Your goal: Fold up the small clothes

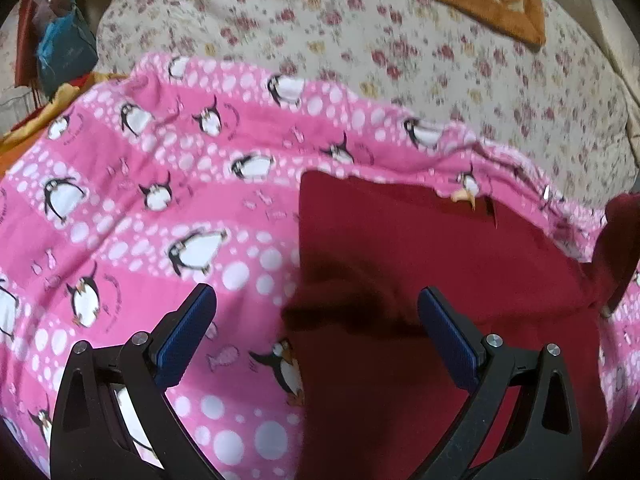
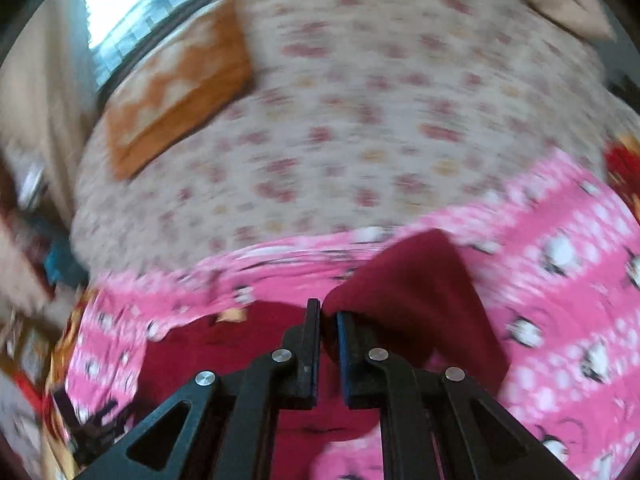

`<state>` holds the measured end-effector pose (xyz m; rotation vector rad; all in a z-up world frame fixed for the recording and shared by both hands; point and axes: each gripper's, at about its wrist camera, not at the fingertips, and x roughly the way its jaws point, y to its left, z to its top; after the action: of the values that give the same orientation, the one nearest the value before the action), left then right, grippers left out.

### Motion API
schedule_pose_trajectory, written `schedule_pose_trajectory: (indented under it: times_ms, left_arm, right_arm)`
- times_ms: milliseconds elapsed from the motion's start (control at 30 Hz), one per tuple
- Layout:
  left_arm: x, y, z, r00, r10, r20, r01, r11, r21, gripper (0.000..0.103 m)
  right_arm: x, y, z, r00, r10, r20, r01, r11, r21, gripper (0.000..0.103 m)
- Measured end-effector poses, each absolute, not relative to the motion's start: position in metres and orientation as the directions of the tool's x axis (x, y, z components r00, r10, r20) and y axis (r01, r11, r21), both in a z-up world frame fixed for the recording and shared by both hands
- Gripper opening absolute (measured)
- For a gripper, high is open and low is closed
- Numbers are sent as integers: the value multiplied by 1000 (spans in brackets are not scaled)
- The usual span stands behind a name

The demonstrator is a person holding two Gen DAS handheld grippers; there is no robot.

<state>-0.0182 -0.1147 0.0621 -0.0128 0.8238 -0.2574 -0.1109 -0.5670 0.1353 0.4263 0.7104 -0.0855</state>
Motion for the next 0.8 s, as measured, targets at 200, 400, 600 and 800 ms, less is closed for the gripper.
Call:
schedule_pose_trajectory:
  times_ms: [200,400,600,800]
  left_arm:
    - [-9,-106,61,634,-242,-734,193,969,-153,101]
    - [-15,-111,64,640,-246,-728,212,967,-140,101]
    - [-17,-112,67,643,-257,-721,216,965,-152,101]
    - [-8,-93,72,662,-241,-710,160,971,-180,101]
  right_arm:
    - [-89,-422,118,683,268,-679,-140,961,238,7]
    - [-91,-361,31,471,256,-844,-207,962,177,23]
    - [-109,-401,52,576,306,-758,-109,948,299,54]
    - [-53,-411,38,577,299,-760,22,924,381,60]
